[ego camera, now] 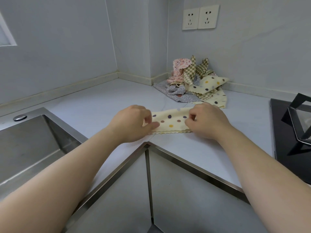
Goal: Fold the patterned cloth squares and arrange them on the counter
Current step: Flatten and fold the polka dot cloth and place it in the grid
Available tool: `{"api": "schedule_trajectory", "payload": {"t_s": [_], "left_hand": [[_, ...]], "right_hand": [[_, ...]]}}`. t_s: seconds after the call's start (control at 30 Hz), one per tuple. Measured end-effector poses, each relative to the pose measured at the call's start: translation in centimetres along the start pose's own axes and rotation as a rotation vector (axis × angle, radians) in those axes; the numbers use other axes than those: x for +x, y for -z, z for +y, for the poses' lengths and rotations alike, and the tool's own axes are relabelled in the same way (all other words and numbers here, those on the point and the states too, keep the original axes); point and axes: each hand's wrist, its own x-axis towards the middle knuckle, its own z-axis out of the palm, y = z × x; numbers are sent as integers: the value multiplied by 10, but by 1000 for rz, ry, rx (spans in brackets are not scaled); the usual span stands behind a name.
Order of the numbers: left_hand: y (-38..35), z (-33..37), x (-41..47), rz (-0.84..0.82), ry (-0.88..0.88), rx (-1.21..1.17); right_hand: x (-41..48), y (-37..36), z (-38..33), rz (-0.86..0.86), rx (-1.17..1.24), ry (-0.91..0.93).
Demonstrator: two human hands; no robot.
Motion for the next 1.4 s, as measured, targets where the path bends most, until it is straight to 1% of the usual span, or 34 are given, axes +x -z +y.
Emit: {"api": "schedule_trajectory", "payload": {"t_s": [0.07,0.1,0.23,0.33,0.43,0.53,0.67,0.8,0.83,0.87,0.93,0.97,1.0,1.03,1.1,1.2,1.27,1.33,1.4], "left_hand": [[0,14,4,93,6,-85],[-2,20,9,102,27,-119],[-24,43,34,-7,108,-166],[-45,57,47,-73,191,-186],[-64,61,51,-78,250,-113],[-73,56,50,-84,228,-30],[-74,55,53,-205,254,34],[-68,58,59,-349,321,-5],[-64,60,61,-363,332,3],[-58,63,62,-341,331,21],[-52,67,66,-173,262,37],[-52,68,68,-83,202,-12],[-53,69,70,-37,138,-78],[-56,68,72,-48,77,-114],[-67,65,75,-165,-2,-71],[-78,60,80,-304,24,36],[-75,62,83,-354,43,55],[-69,69,86,-311,46,53],[-66,81,88,-224,18,-26]], "right_hand": [[2,-7,-7,63,27,29],[4,-11,-8,67,42,38],[7,-20,-5,-49,88,37],[5,-22,0,-78,142,-7],[4,-22,0,-100,131,-24],[2,-18,-3,-107,84,-21],[1,-17,-5,-101,71,-30],[1,-18,-5,-102,73,-21],[1,-18,-4,-101,81,-20],[0,-17,-4,-101,99,-25],[1,-16,-2,-83,176,-60],[1,-16,0,-61,237,-94],[0,-16,1,-28,313,-140],[0,-17,3,11,397,-193],[0,-21,9,77,528,-270],[0,-24,15,131,578,-305],[1,-23,16,185,523,-308],[2,-21,16,224,442,-338],[4,-21,18,245,405,-382]]}}
